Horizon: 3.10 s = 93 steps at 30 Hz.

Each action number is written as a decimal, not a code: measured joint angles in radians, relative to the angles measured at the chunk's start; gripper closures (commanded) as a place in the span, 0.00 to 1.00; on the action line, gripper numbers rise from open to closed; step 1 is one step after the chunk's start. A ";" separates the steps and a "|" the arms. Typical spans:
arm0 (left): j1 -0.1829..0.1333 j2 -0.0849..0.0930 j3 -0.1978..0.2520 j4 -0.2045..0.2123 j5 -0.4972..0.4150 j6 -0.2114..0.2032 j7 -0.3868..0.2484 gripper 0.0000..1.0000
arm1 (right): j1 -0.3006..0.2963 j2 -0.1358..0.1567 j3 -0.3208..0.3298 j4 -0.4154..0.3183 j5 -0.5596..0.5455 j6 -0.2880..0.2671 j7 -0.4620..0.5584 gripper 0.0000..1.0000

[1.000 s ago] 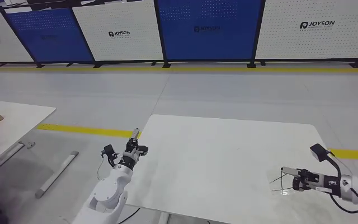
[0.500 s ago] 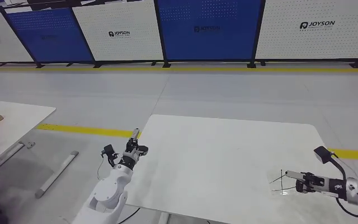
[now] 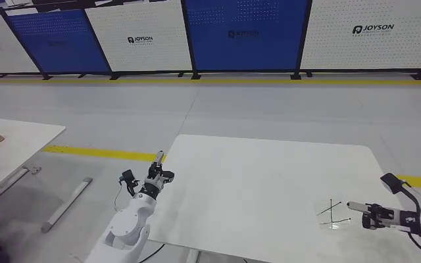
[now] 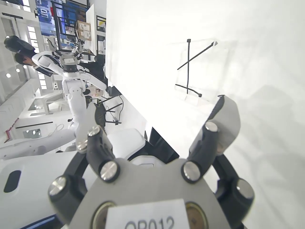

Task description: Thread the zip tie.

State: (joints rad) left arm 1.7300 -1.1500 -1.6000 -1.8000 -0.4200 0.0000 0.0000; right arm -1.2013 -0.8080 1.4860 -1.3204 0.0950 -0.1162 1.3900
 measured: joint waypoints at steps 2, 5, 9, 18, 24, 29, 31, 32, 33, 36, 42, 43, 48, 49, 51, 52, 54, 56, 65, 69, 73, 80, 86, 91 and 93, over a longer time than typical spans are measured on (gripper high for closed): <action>0.000 0.000 0.000 0.000 0.000 0.000 0.000 0.00 | 0.000 0.000 0.000 0.000 0.000 0.000 0.000 0.00; 0.000 0.000 0.000 0.000 0.000 0.000 0.000 0.00 | -0.002 0.000 -0.005 -0.002 -0.007 0.002 -0.006 0.00; 0.000 0.000 0.000 0.000 0.000 0.000 0.000 0.00 | 0.006 0.000 -0.038 -0.010 -0.064 0.029 -0.018 0.00; 0.000 0.000 0.000 0.000 0.000 0.000 0.000 0.00 | 0.045 -0.003 -0.076 0.014 -0.088 0.041 -0.023 0.00; 0.000 0.000 0.000 0.000 0.000 0.000 0.000 0.00 | 0.044 -0.003 -0.076 0.014 -0.088 0.041 -0.022 0.00; 0.000 0.000 0.000 0.000 0.000 0.000 0.000 0.00 | 0.059 -0.009 -0.122 0.004 -0.120 0.088 -0.034 0.00; 0.000 0.000 0.000 0.000 0.000 0.000 0.000 0.00 | 0.071 -0.011 -0.132 0.009 -0.122 0.100 -0.035 0.00; 0.000 0.000 0.000 0.000 0.000 0.000 0.000 0.00 | 0.072 -0.011 -0.132 0.010 -0.122 0.100 -0.035 0.00; 0.000 0.000 0.000 0.000 0.000 0.000 0.000 0.00 | 0.072 -0.011 -0.132 0.011 -0.121 0.100 -0.035 0.00; 0.000 0.000 0.000 0.000 0.000 0.000 0.000 0.00 | 0.071 -0.011 -0.131 0.010 -0.121 0.099 -0.035 0.00; 0.000 0.000 0.000 0.000 0.000 0.000 0.000 0.00 | 0.065 -0.011 -0.137 0.010 -0.127 0.108 -0.052 0.00; 0.000 0.000 0.000 0.000 0.000 0.000 0.000 0.00 | 0.064 -0.011 -0.138 0.009 -0.127 0.109 -0.053 0.00; 0.000 0.000 0.000 0.000 0.000 0.000 0.000 0.00 | 0.060 -0.007 -0.132 0.017 -0.120 0.099 -0.041 0.00; 0.000 0.000 0.000 0.000 0.000 0.000 0.000 0.00 | 0.058 -0.005 -0.128 0.017 -0.119 0.100 -0.043 0.00; 0.000 0.000 0.000 0.000 0.000 0.000 0.000 0.00 | 0.054 -0.003 -0.124 0.013 -0.123 0.106 -0.044 0.00; 0.000 0.000 0.000 0.000 0.000 0.000 0.000 0.00 | 0.052 -0.002 -0.123 0.011 -0.125 0.110 -0.045 0.00; 0.000 0.000 0.000 0.000 0.000 0.000 0.000 0.00 | 0.047 0.000 -0.121 0.005 -0.128 0.115 -0.047 0.22; 0.000 0.000 0.000 0.000 0.000 0.000 0.000 0.00 | 0.045 0.001 -0.119 0.004 -0.129 0.117 -0.049 0.34; 0.000 0.000 0.000 0.000 0.000 0.000 0.000 0.00 | 0.058 0.004 -0.132 0.021 -0.157 0.158 -0.068 0.58; 0.000 0.000 0.000 0.000 0.000 0.000 0.000 0.00 | 0.071 0.004 -0.141 0.043 -0.157 0.161 -0.058 0.58; 0.000 0.000 0.000 0.000 0.000 0.000 0.000 0.00 | 0.086 0.002 -0.156 0.062 -0.161 0.165 -0.054 0.62; 0.000 0.000 0.000 0.000 0.000 0.000 0.000 0.00 | 0.110 0.001 -0.175 0.086 -0.169 0.174 -0.050 0.64; 0.000 0.000 0.000 0.000 0.000 0.000 0.000 0.00 | 0.122 0.001 -0.189 0.095 -0.176 0.179 -0.045 0.75; 0.000 0.000 0.000 0.000 0.000 0.000 0.000 0.00 | 0.136 -0.001 -0.205 0.110 -0.179 0.183 -0.040 0.84; 0.000 0.000 0.000 0.000 0.000 0.000 0.000 0.00 | 0.142 -0.002 -0.211 0.117 -0.179 0.183 -0.039 0.85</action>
State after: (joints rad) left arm 1.7300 -1.1500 -1.6000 -1.8000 -0.4200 0.0000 0.0000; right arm -1.0590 -0.8100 1.2753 -1.2036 -0.0844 0.0669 1.3511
